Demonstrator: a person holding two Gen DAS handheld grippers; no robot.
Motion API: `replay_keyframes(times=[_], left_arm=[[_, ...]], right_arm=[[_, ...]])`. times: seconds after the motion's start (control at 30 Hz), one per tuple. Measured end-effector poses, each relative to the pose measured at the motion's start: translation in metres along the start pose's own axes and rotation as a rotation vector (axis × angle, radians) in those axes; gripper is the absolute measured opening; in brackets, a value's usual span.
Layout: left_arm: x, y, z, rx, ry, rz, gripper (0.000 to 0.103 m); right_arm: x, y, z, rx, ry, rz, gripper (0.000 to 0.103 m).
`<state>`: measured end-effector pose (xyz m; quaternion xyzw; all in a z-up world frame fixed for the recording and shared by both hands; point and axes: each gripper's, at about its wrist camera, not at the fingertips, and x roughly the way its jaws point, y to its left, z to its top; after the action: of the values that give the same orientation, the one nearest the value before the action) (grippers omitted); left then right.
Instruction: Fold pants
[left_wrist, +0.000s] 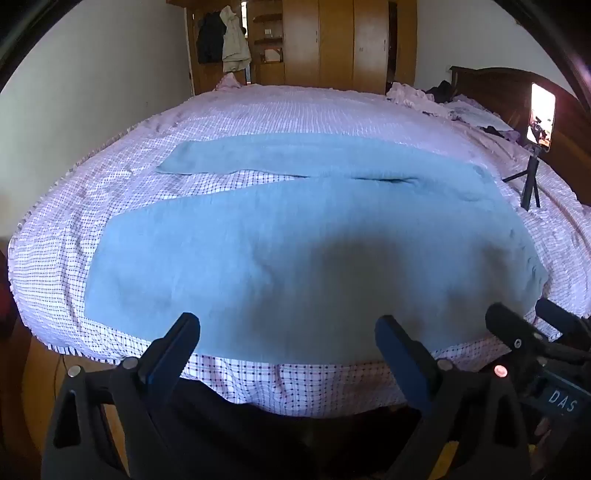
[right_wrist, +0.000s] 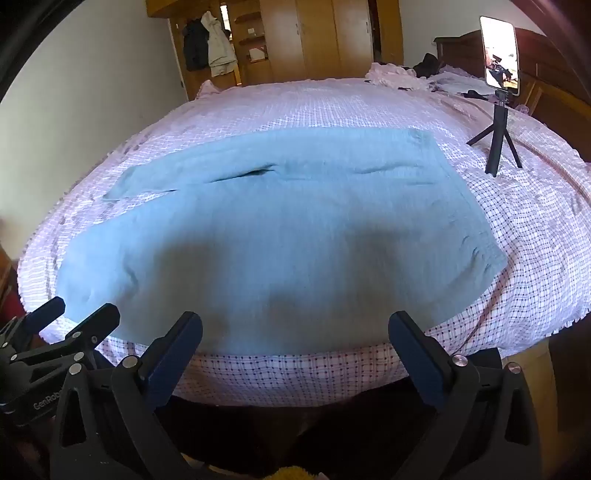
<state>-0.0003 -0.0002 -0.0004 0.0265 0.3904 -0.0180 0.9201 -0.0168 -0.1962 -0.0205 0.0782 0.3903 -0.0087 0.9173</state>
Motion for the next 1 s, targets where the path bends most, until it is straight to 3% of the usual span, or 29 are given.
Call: replay_keyframes(times=[0.37, 1.0], left_arm=[[0.012, -0.001, -0.014, -0.007, 0.024, 0.001, 0.098], [0.02, 0.004, -0.006, -0.021, 0.079, -0.01, 0.098]], right_arm=[[0.01, -0.006, -0.001, 0.011, 0.019, -0.004, 0.097], [0.014, -0.002, -0.002, 0.017, 0.041, 0.005, 0.097]])
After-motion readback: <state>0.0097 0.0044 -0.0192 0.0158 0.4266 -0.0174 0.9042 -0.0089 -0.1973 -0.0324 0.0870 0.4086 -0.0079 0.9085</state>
